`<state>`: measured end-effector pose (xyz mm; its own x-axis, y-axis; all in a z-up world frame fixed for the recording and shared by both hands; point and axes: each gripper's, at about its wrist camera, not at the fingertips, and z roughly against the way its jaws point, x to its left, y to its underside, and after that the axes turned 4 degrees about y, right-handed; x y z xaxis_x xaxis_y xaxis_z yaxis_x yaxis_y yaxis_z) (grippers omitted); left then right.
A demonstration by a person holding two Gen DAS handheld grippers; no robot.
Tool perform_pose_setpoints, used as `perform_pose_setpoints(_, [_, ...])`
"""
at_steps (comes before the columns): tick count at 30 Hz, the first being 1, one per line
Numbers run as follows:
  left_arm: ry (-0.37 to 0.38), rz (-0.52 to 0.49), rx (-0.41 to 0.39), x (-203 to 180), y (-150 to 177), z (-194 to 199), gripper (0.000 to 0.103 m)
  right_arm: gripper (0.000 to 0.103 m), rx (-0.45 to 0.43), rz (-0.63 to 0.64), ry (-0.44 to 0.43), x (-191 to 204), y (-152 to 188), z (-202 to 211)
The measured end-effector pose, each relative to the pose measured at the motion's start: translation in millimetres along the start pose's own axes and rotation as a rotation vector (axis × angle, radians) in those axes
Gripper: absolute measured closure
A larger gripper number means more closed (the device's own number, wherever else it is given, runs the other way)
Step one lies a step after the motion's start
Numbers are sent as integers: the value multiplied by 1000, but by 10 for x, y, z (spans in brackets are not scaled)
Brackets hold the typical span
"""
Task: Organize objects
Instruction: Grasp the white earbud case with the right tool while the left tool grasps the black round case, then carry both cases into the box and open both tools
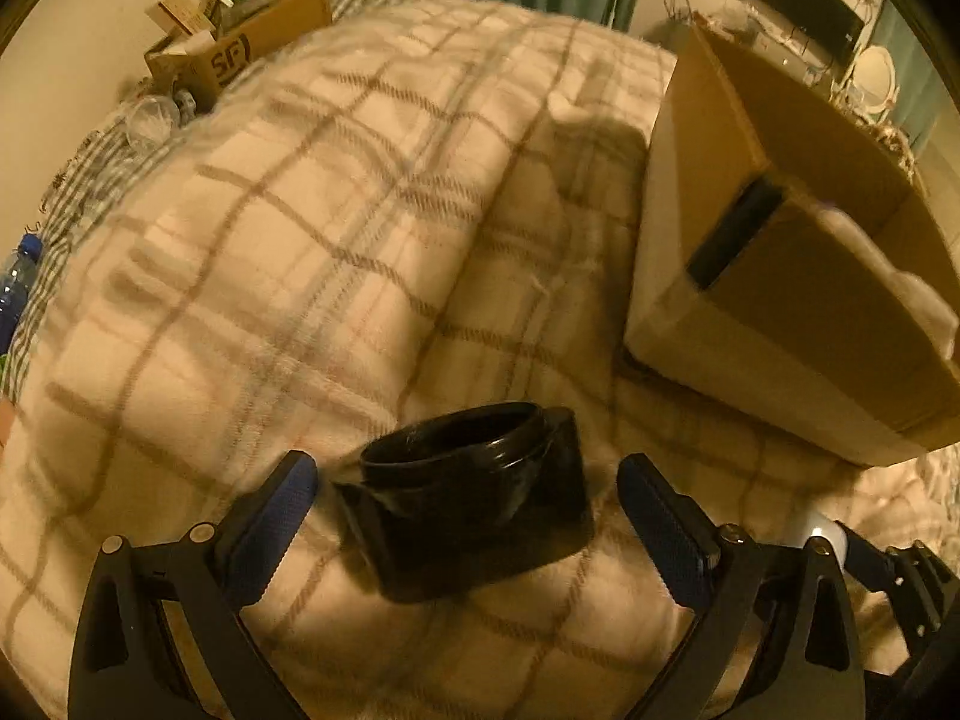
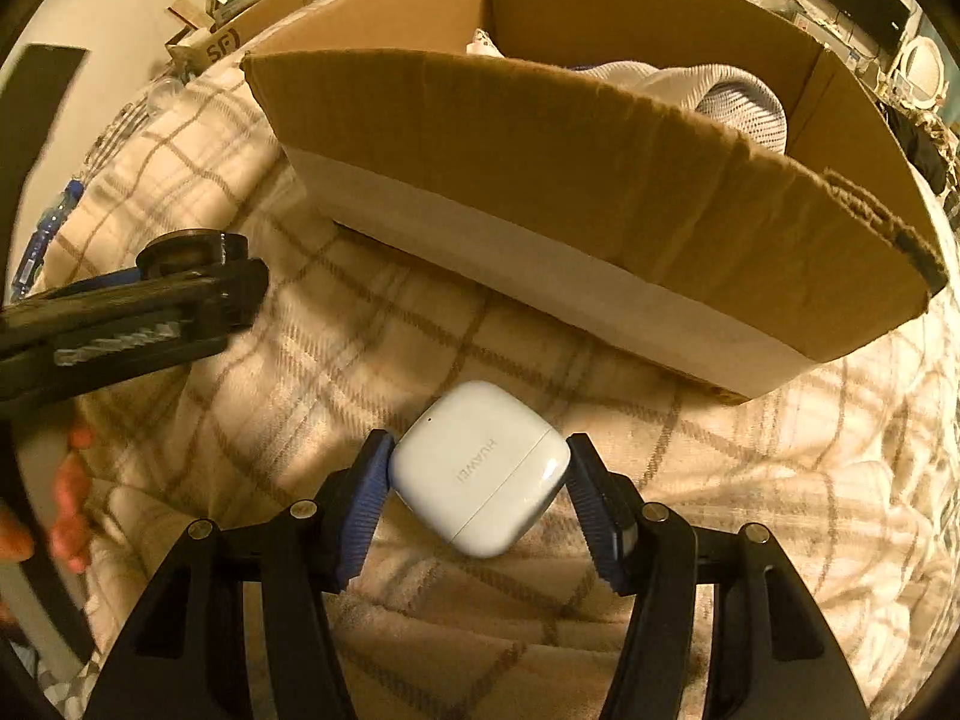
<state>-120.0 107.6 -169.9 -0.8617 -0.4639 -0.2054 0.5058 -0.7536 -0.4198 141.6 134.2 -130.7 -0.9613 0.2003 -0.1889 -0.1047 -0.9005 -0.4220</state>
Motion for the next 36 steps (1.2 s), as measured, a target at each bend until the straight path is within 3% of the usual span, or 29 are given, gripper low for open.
perform_pose_setpoints(1, [3,-3,4,-1,7,-20,5,45,1,-1,-3,-4,6,2])
perform_pose_setpoints(3, [16,-9,15,-6,31,-40,19,45,1,-3,-9,-4,15,28])
perform_pose_setpoints(9, [64,-10,14,-18,128,130,19,45,-31,3,-11,-90,37,199])
perform_pose_setpoints(14, [78,-20,-17,-52,260,515,19,45,-78,5,6,-135,66,489])
perform_pose_setpoints(24, [108,-117,-103,-296,492,1363,20,45,-221,-7,25,-14,62,1344])
perform_pose_setpoints(36, [147,-250,-182,-644,621,1943,20,45,-333,-46,51,-200,228,2082])
